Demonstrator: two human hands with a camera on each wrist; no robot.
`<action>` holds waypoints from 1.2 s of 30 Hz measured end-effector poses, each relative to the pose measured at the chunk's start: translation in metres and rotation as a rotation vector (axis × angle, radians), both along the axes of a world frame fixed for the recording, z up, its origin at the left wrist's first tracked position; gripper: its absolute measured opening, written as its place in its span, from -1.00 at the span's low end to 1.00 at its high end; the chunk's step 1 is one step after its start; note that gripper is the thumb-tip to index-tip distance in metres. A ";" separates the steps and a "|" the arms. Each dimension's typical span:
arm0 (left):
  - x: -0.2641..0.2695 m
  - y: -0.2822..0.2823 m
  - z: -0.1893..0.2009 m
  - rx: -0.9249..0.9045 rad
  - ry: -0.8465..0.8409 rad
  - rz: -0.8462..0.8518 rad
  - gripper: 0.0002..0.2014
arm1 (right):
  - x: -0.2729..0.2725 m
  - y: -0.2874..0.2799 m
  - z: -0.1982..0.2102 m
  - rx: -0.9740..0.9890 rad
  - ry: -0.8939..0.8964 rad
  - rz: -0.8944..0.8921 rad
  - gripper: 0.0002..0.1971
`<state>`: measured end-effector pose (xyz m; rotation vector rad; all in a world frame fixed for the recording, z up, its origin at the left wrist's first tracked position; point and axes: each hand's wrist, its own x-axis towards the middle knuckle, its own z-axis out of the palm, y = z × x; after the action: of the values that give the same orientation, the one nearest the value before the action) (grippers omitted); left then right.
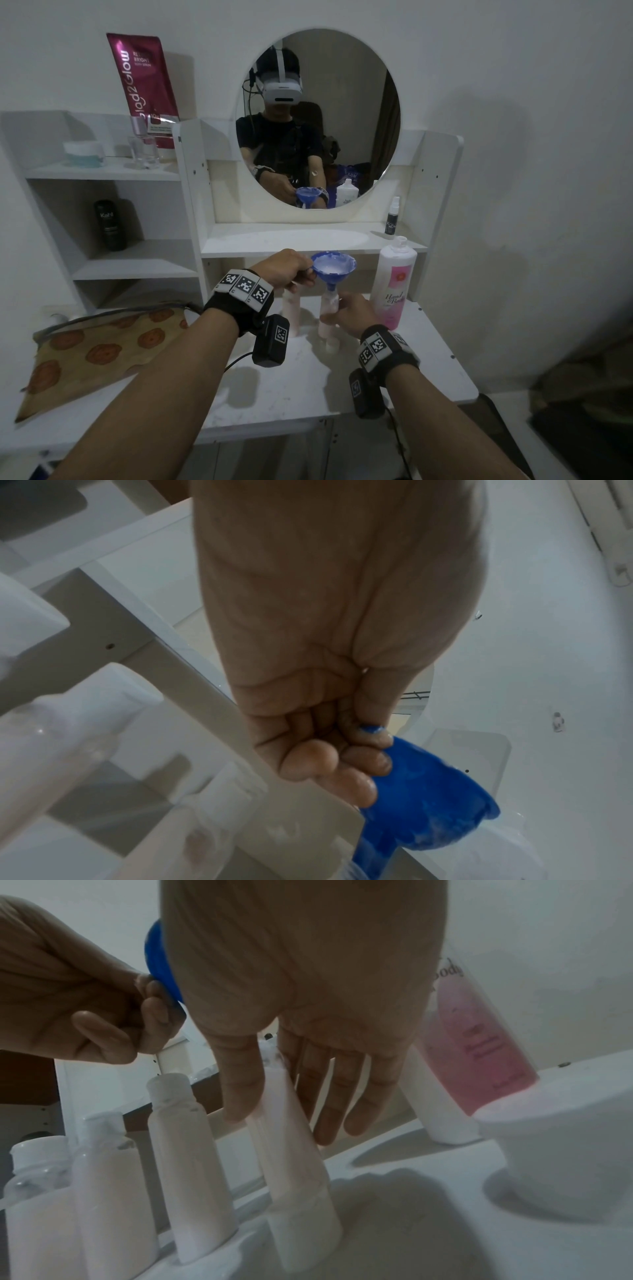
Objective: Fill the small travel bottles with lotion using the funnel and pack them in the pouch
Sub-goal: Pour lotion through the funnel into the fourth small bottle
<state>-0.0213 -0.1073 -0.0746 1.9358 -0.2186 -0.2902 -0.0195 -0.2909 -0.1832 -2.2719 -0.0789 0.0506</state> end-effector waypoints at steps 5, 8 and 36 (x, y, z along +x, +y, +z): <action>-0.001 -0.002 0.000 0.065 -0.008 -0.025 -0.72 | -0.001 0.001 0.003 0.020 -0.031 -0.010 -0.50; -0.001 -0.003 -0.002 0.074 -0.003 -0.028 -0.72 | 0.002 0.000 0.001 0.023 -0.021 -0.019 -0.47; -0.003 -0.003 0.007 0.028 0.001 -0.011 -0.72 | 0.005 -0.003 -0.007 0.047 0.004 -0.013 -0.55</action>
<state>-0.0243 -0.1100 -0.0672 1.9624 -0.2254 -0.3034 -0.0145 -0.2936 -0.1898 -2.2253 -0.0627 0.0457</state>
